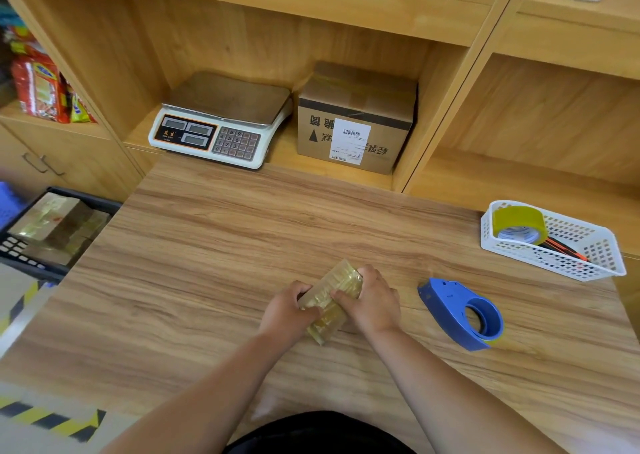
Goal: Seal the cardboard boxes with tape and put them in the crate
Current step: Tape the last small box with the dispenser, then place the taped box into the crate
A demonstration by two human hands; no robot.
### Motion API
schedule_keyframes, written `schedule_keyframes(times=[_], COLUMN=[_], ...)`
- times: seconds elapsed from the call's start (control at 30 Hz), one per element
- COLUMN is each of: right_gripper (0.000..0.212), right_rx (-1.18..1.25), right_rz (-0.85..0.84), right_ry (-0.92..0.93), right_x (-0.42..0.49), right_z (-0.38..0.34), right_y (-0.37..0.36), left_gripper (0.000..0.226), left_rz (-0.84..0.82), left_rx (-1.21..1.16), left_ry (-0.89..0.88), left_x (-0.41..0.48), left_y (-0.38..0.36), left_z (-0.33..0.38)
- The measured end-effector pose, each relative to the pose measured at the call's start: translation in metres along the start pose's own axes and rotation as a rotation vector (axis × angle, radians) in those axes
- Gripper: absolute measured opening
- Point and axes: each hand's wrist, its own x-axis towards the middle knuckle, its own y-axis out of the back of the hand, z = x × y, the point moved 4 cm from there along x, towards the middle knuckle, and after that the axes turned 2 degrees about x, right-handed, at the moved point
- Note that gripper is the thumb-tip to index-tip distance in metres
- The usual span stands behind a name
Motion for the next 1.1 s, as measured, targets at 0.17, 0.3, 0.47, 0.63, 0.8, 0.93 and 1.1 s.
schedule_keyframes(times=[0.17,0.3,0.47,0.63,0.8,0.93,1.1], right_gripper=[0.033,0.027,0.031,0.031,0.033,0.02,0.022], right_rx=[0.002,0.014,0.048,0.185,0.447,0.467,0.477], right_rz=[-0.002,0.027,0.051,0.022,-0.038,-0.121,-0.191], right_ry=[-0.01,-0.074,-0.149,-0.218,-0.262,-0.182,-0.147], right_x=[0.005,0.008,0.004,-0.002,-0.022,-0.045,-0.058], right_z=[0.003,0.008,0.011,0.019,0.032,0.035,0.026], right_y=[0.004,0.01,0.015,0.021,0.019,0.007,-0.007], left_gripper=[0.023,0.026,0.036,0.057,0.058,0.089,0.055], left_rz=[0.008,-0.013,0.003,0.137,0.089,-0.031,0.045], left_rx=[-0.014,-0.021,0.039,0.104,-0.152,-0.289,-0.285], left_ry=[-0.005,-0.009,-0.008,0.067,0.096,0.091,0.042], left_x=[-0.001,-0.001,0.0,0.008,0.003,-0.008,-0.014], left_y=[-0.002,-0.003,-0.002,0.009,0.006,-0.014,-0.016], left_z=[-0.001,-0.001,-0.002,-0.013,-0.035,-0.047,-0.052])
